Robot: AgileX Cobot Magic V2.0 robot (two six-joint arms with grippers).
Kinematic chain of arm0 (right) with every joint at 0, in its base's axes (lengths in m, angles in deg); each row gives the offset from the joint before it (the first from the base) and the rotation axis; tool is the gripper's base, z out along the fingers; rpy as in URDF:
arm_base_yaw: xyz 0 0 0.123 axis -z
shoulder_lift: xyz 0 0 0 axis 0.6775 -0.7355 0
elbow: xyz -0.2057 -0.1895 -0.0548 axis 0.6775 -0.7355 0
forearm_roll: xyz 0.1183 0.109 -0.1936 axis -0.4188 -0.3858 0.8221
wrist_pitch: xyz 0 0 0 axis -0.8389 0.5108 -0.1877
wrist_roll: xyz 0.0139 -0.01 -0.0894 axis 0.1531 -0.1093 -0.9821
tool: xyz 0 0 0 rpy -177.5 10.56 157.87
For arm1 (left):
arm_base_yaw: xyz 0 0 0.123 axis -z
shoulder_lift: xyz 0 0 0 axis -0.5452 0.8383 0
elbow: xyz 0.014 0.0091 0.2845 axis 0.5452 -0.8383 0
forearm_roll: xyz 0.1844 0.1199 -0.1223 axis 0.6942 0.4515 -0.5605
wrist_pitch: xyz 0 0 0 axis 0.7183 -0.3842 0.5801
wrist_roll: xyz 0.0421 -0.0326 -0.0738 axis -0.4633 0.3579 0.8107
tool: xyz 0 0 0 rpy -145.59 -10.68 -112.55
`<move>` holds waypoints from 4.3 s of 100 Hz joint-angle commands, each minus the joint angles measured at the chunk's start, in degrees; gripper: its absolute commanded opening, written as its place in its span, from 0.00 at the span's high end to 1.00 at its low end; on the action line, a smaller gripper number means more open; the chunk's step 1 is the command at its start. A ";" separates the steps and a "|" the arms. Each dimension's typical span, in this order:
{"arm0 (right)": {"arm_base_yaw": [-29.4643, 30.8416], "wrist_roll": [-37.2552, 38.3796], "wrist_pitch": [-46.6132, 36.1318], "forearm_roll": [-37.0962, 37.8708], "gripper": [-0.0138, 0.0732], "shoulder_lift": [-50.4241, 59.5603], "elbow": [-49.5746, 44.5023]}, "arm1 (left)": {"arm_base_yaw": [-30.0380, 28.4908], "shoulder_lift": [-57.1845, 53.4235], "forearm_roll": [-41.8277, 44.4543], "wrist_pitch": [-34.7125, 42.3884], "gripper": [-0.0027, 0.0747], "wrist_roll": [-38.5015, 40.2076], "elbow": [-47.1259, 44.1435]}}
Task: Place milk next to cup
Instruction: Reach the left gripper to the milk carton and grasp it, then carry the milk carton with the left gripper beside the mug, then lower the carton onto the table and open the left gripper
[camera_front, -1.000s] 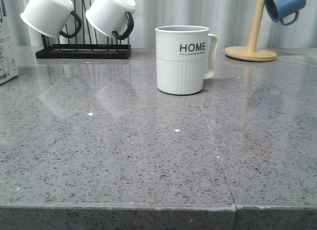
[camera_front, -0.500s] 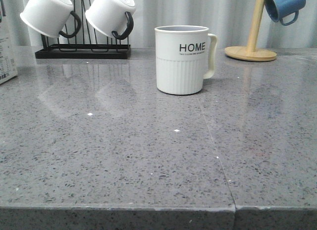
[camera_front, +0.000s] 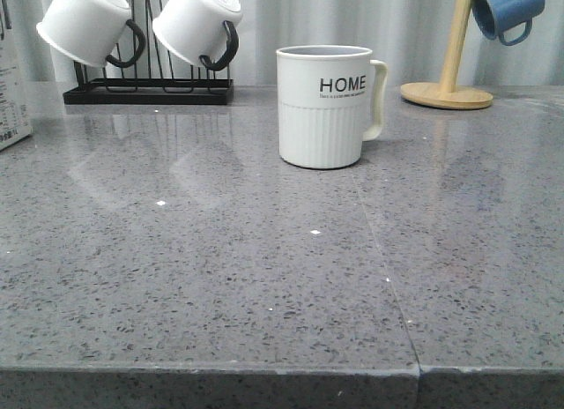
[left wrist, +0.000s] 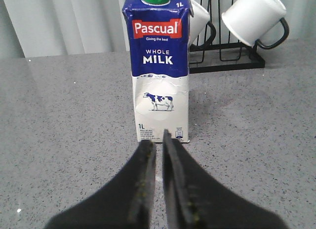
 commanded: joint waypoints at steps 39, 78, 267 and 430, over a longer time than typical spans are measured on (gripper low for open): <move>-0.04 -0.32 -4.01 0.64 0.92 -0.35 1.34 | 0.95 22.98 -4.73 24.48 0.11 0.33 4.85; -0.04 -0.32 -4.01 0.64 0.92 -0.35 1.34 | 2.95 37.70 -5.68 34.01 0.11 0.33 12.22; -0.04 -0.32 -4.01 0.64 0.92 -0.35 1.34 | 34.53 64.73 -8.39 45.05 0.51 0.45 32.15; -0.04 -0.32 -4.01 0.64 0.92 -0.35 1.34 | 20.28 34.79 -6.45 26.57 0.99 -0.03 14.81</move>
